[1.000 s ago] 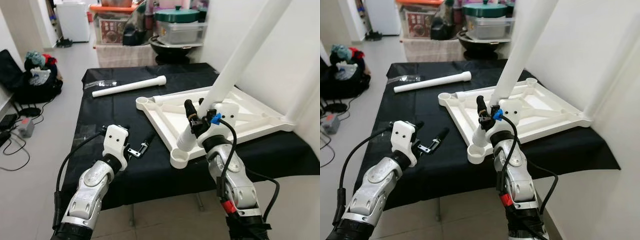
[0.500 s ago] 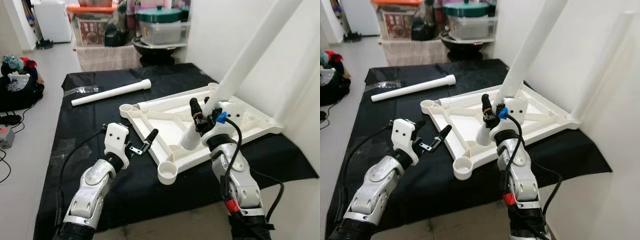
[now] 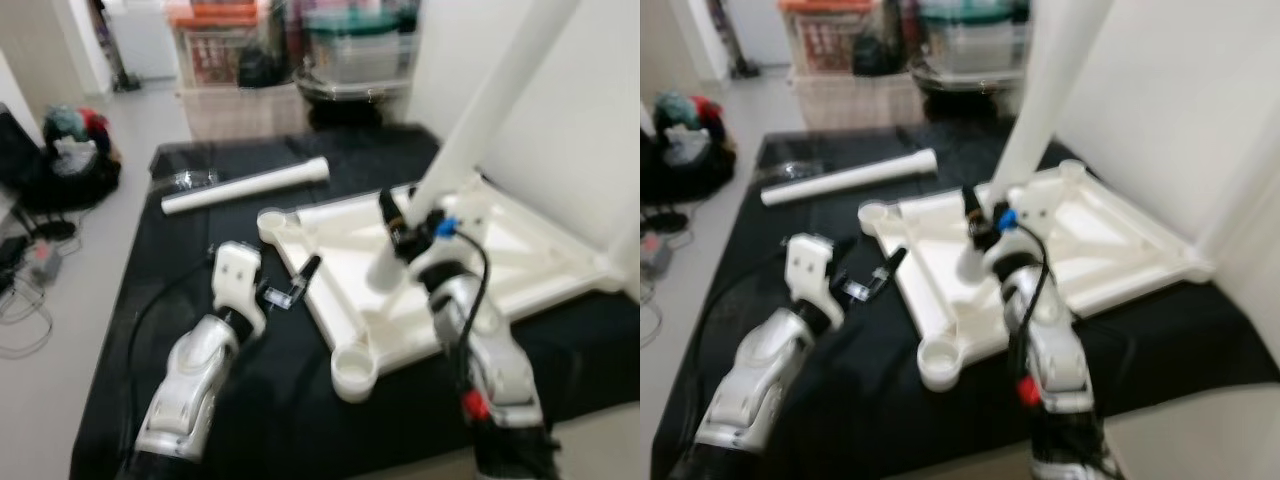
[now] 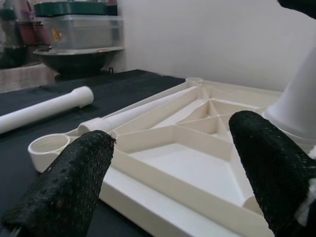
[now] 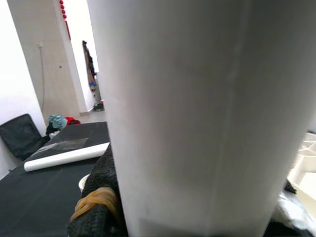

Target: Building children table

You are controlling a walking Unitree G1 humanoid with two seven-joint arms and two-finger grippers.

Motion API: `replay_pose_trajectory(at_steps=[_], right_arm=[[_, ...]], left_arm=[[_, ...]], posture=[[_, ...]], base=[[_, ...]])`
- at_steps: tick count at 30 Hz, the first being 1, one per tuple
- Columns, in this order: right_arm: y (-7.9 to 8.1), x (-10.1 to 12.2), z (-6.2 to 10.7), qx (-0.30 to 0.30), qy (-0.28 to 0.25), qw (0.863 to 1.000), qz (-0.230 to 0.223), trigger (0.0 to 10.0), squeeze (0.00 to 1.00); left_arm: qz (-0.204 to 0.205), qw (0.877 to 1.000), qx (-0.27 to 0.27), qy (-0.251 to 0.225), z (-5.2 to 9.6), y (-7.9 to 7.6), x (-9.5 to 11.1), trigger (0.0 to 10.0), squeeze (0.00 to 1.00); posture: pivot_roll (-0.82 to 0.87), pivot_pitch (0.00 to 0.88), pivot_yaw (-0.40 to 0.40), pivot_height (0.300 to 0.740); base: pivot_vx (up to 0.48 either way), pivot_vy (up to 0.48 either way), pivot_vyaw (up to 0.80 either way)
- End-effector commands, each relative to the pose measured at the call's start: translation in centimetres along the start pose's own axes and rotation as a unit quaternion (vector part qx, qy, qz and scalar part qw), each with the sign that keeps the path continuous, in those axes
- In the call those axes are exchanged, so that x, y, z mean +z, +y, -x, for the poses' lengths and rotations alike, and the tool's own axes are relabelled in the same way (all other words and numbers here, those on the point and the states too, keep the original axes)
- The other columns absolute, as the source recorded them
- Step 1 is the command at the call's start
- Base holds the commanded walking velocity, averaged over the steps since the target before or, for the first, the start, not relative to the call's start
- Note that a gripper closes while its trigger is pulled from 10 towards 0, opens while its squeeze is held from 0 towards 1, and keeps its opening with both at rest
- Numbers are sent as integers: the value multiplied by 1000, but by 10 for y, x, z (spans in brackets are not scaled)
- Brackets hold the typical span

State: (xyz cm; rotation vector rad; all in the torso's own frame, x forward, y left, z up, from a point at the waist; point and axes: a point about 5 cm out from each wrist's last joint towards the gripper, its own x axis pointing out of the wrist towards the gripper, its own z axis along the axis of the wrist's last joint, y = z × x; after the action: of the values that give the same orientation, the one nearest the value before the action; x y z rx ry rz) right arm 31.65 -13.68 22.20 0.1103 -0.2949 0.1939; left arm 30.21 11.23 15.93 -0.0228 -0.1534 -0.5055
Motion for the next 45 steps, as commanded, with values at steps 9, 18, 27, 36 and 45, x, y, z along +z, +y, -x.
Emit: replay_pose_trajectory(at_steps=[9,18,27,36,45], right_arm=[[18,-6,23,220,54,973,-36,10000,0],[-2,-29,14,313,120,942,24,10000,0],[-19,-36,-21,317,136,939,11,10000,0],[5,-47,-24,374,132,917,-38,10000,0],[8,-6,-28,380,33,924,-36,10000,0]], left_arm=[[-1,1000,-15,19,5,-3,-8,10000,0],[-14,999,-23,38,8,2,-12,10000,0],[-16,999,-17,47,17,-1,-15,10000,0],[-25,998,2,53,28,10,-15,10000,0],[-23,998,-1,58,28,9,-15,10000,0]], posture=[[29,0,-55,740],[49,0,-71,740],[138,0,-122,740],[166,0,-139,740],[146,0,-105,740]], base=[[0,0,0],[0,0,0],[0,0,0],[0,0,0],[0,0,0]])
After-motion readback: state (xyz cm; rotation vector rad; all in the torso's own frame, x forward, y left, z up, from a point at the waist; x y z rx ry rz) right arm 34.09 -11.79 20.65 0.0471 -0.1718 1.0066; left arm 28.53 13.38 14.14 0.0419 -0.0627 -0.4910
